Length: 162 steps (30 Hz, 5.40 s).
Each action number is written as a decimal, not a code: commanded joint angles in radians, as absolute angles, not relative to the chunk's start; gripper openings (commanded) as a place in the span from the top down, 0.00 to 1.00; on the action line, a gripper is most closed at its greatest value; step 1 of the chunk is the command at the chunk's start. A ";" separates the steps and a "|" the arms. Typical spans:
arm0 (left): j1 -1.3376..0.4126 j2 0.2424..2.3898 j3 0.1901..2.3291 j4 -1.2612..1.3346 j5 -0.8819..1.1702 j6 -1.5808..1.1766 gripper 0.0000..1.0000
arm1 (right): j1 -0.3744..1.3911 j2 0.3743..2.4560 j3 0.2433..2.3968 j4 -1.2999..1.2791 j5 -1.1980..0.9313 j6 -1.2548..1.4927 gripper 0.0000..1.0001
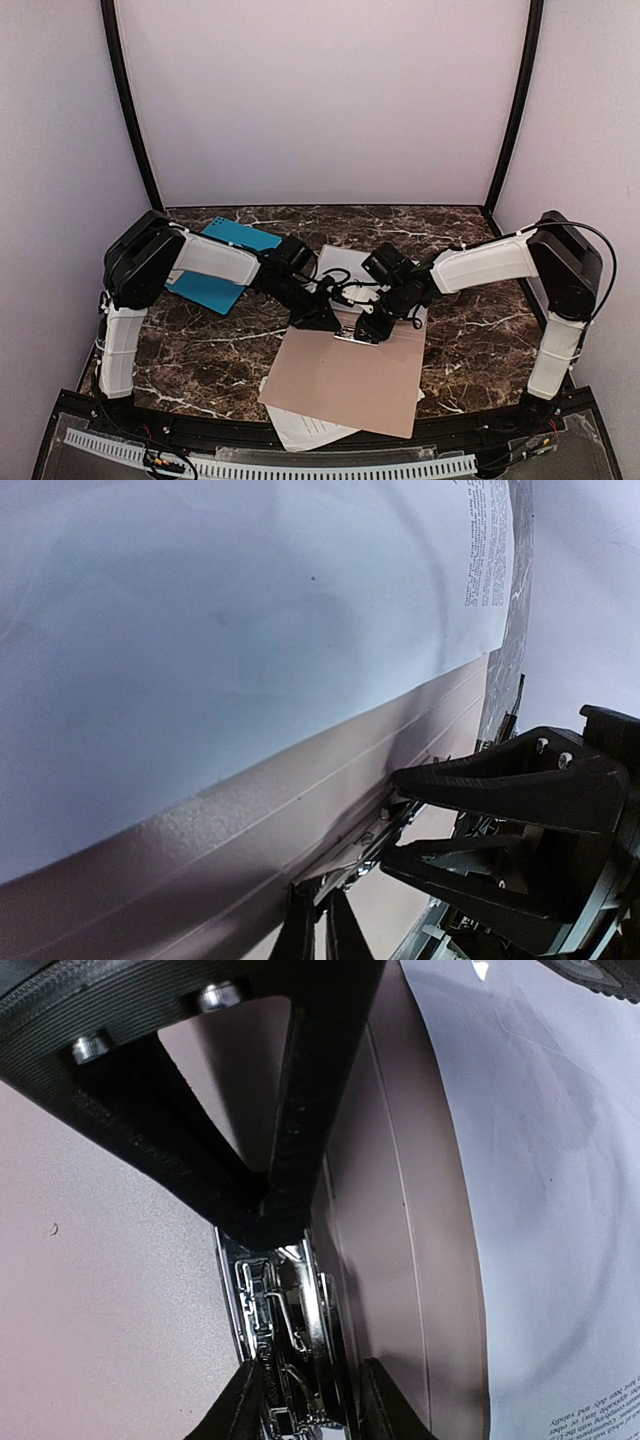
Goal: Put the files into the folder
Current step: Open the spring clip on the folder.
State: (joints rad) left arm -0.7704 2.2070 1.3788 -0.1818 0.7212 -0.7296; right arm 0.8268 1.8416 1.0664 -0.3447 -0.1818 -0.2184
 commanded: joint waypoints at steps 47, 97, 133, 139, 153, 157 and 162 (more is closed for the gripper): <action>-0.763 2.101 1.043 0.377 0.708 -0.845 0.87 | 0.827 1.977 1.029 -0.506 -0.079 -0.189 0.70; -0.799 2.164 1.190 0.199 0.564 -0.886 0.99 | 0.826 1.999 1.038 -0.514 -0.069 -0.189 0.71; -0.811 2.336 1.195 -0.370 0.509 -0.831 0.99 | 0.798 2.055 1.048 -0.558 -0.115 -0.179 0.75; -0.816 2.346 1.156 -0.405 0.533 -0.813 0.99 | 0.796 2.055 1.050 -0.559 -0.119 -0.181 0.75; -0.799 2.396 1.344 -0.586 0.599 -0.813 0.99 | 0.798 2.022 1.041 -0.540 -0.101 -0.183 0.76; -0.799 2.391 1.317 -0.481 0.684 -0.911 0.99 | 0.800 2.017 1.037 -0.534 -0.086 -0.181 0.76; -0.799 2.369 1.240 -0.350 0.793 -1.035 0.99 | 0.799 2.025 1.038 -0.536 -0.073 -0.179 0.77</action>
State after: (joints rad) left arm -0.7391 2.2387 1.4006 -0.0963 0.7723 -0.9237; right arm 0.8028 1.9015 1.1206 -0.3702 -0.2024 -0.1741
